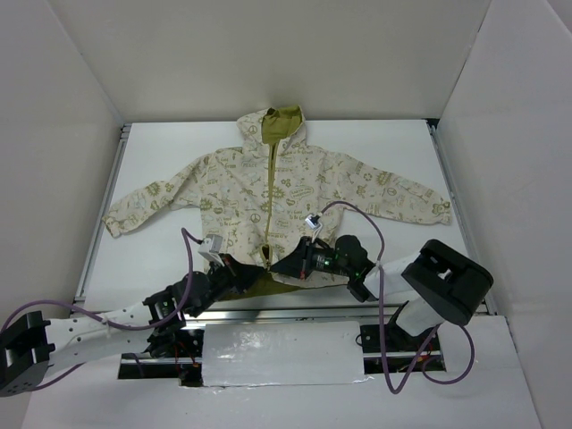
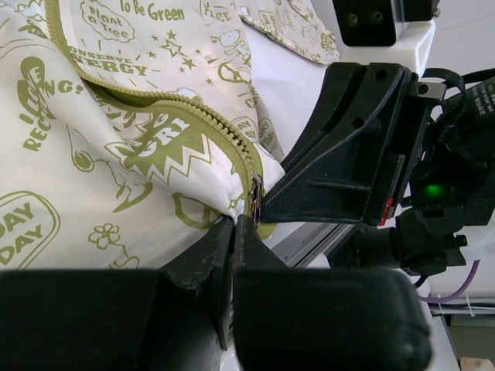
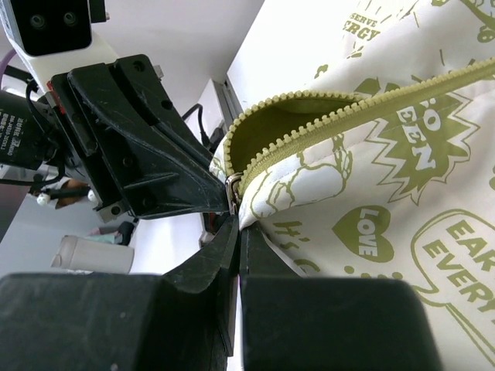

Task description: Zip up the jacket

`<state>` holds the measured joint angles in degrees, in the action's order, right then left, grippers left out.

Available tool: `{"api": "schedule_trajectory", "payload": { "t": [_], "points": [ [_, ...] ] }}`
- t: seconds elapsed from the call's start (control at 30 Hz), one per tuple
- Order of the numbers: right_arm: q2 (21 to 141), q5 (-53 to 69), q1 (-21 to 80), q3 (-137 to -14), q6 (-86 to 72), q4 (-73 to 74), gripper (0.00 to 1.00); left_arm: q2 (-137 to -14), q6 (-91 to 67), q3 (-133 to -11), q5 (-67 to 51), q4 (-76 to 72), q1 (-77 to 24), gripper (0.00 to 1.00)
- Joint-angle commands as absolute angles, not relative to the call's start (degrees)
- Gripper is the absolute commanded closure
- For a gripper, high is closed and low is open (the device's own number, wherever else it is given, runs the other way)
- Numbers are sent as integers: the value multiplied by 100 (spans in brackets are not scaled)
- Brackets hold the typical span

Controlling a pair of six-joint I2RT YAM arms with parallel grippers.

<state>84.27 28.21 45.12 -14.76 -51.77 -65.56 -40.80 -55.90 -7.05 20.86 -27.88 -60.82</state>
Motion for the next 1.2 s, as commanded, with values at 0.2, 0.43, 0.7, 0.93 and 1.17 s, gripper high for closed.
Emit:
{"api": "schedule_trajectory", "payload": {
  "t": [0.2,0.43,0.7,0.93,1.17],
  "points": [
    [8596,3251,4325,-1846,-5203,-7383,100,-4219,-5529,-642,1767,-3428,-6082,100],
    [8534,3577,3981,-2047,-5133,-7119,100,-4025,-5116,-650,1495,-3182,-6073,100],
    [8394,3578,3981,-2443,-5195,-6664,100,-4437,-4553,-729,774,-3077,-6073,100],
    [8051,3094,4095,-2550,-4764,-5406,98,-4456,-4342,-791,527,-2848,-6073,100],
    [8103,3094,4342,-1996,-4825,-5677,89,-4201,-4386,-738,685,-2628,-6073,100]
  ]
}}
